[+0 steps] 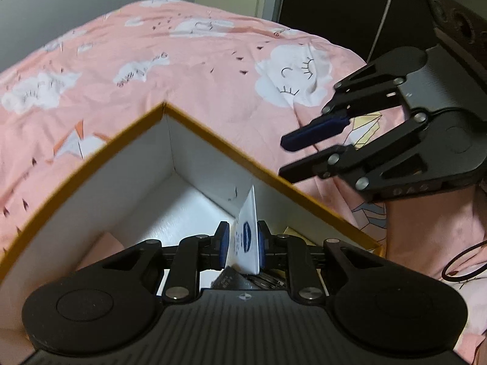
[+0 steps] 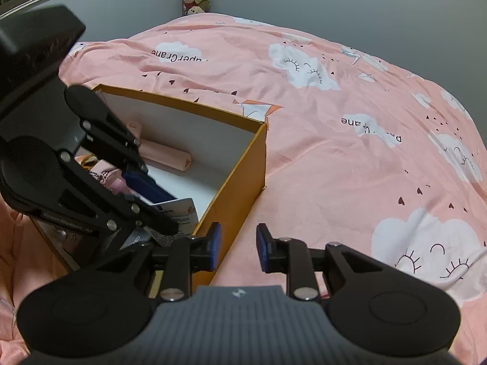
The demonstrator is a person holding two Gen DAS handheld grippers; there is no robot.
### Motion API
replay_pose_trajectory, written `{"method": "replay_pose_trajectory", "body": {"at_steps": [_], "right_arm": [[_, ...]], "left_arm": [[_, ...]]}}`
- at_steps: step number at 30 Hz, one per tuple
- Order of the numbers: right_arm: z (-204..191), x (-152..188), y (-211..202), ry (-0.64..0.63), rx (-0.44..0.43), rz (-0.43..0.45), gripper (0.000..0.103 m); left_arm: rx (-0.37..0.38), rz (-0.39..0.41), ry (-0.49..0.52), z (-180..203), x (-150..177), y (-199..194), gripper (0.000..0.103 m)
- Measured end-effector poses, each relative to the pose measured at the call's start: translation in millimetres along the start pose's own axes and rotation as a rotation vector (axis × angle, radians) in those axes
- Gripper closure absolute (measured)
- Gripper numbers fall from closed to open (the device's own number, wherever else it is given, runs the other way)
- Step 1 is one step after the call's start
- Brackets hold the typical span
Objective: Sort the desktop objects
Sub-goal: 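Lower the white lotion tube into the box and open the left gripper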
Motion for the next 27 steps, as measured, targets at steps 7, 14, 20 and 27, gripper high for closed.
{"method": "replay_pose_trajectory", "body": {"at_steps": [7,14,20,27], "right_arm": [[-0.6,1.9,0.6,-0.004,0.011,-0.003,0.076],[3.5,6.2,3.7,0.002,0.023,-0.021,0.076],[0.5,6.0,4.3,-0.018,0.008,-0.022,0.076],[-8.5,5.6,2.7,-0.049,0.002,-0.044,0.076]], "left_arm": [[-0.025,0.000,0.105,15.7,-7.7,2.2,0.091],[0.017,0.043,0.253,33.5,-15.3,-5.5,0.095],[-0.024,0.012,0.285,33.6,-15.5,7.0,0.095],[-0.058,0.023,0.267,32.6,-16.3,-1.3,0.094]]}}
Point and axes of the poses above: each gripper's, at about its wrist camera, not at the fingertips, and y roughly the way its jaws point, z to its right, x to its underside, the point moved 6 cm from there along y, roughly the way its jaws point, and after that the axes turned 5 degrees about -x, right-handed, at the moved point
